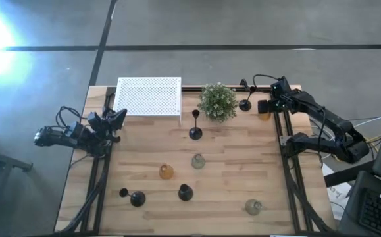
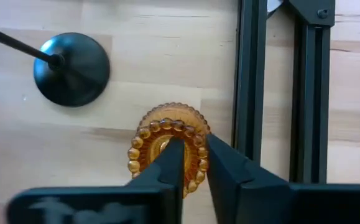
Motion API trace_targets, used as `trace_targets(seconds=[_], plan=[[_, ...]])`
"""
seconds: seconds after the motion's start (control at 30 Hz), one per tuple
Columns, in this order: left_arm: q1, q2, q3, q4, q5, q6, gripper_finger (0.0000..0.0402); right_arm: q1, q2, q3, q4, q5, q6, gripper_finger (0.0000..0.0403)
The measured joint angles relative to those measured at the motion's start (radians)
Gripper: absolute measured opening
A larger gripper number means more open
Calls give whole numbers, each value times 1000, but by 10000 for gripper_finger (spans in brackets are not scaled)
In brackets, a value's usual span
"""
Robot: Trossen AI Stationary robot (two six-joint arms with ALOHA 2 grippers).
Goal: Pick & Place candle stick holders
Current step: Put the top yellow glass candle holder on the shelf
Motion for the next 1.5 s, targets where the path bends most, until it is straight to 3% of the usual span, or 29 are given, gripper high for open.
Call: trace_targets(seconds=[0.2,0.5,0.77,0.9,1.03,1.27,1.5], plan=[[0,0,-1,0,0,0,12,1,-29,13,-32,24,6,24],[0,0,-1,-1,-2,3,12,-2,-117,123,-246,107,-7,10],[0,0,-2,-3,-26,5,12,-2,-136,134,-268,-16,-4,10],[0,0,-2,-3,-26,3,12,4,-165,165,-276,-22,5,10],[0,0,-2,-3,-32,2,12,3,-199,261,-306,52,3,10],[0,0,-2,-3,-70,2,12,23,-205,530,-297,53,-27,10],[0,0,0,-10,-70,-31,12,139,-120,812,-263,-63,-30,10]])
